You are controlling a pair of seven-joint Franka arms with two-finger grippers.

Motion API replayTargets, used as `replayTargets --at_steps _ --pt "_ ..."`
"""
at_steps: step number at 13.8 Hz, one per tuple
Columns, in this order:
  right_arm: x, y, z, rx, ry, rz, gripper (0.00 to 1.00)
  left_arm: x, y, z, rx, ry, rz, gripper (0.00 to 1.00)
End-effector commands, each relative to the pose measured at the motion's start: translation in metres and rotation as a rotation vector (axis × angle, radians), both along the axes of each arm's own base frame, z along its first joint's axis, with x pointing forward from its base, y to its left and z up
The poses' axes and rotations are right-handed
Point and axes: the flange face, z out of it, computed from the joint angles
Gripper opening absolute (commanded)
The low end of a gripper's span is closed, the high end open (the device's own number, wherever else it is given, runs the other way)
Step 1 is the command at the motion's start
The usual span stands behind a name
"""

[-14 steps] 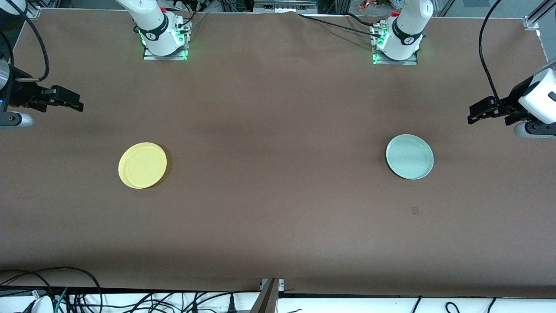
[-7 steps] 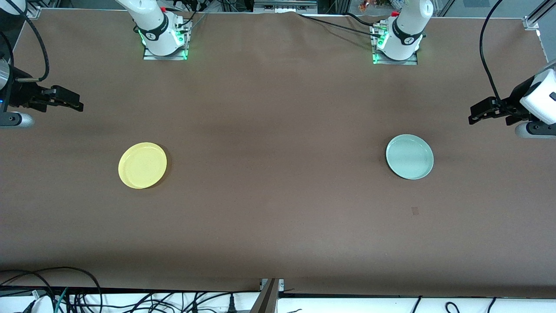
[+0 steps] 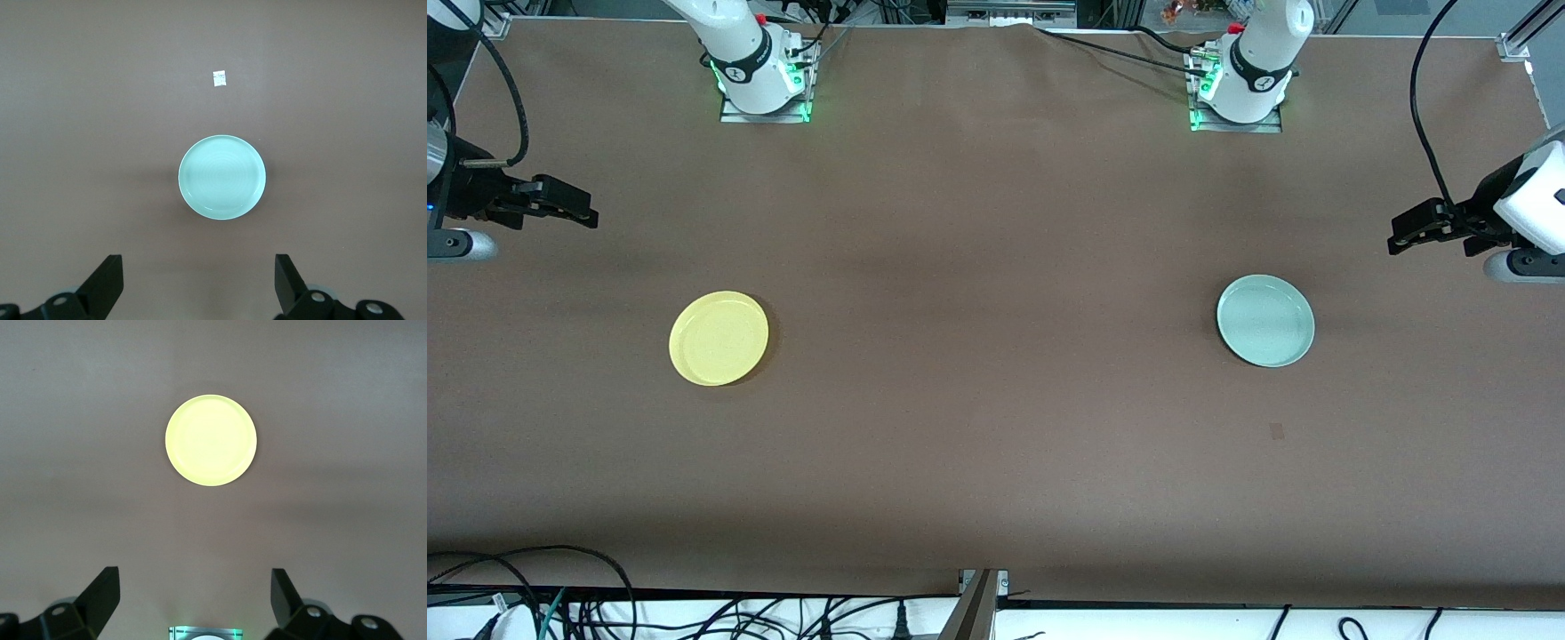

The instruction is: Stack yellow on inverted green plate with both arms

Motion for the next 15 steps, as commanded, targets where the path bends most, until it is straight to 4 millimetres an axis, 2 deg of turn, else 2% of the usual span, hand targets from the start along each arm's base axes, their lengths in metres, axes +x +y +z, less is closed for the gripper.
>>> replayTargets --at_steps 1,10,15 --pt "0.002 0.002 0.005 0.009 -0.002 -0.008 1.0 0.004 0.003 0.004 -0.02 -0.003 0.011 1.0" --pt "0.002 0.003 0.005 0.009 -0.002 -0.005 1.0 0.004 0.004 0.004 -0.017 0.0 0.011 1.0" --pt "0.002 0.002 0.005 0.009 -0.004 -0.007 1.0 0.014 0.01 -0.013 -0.014 0.013 0.019 1.0"
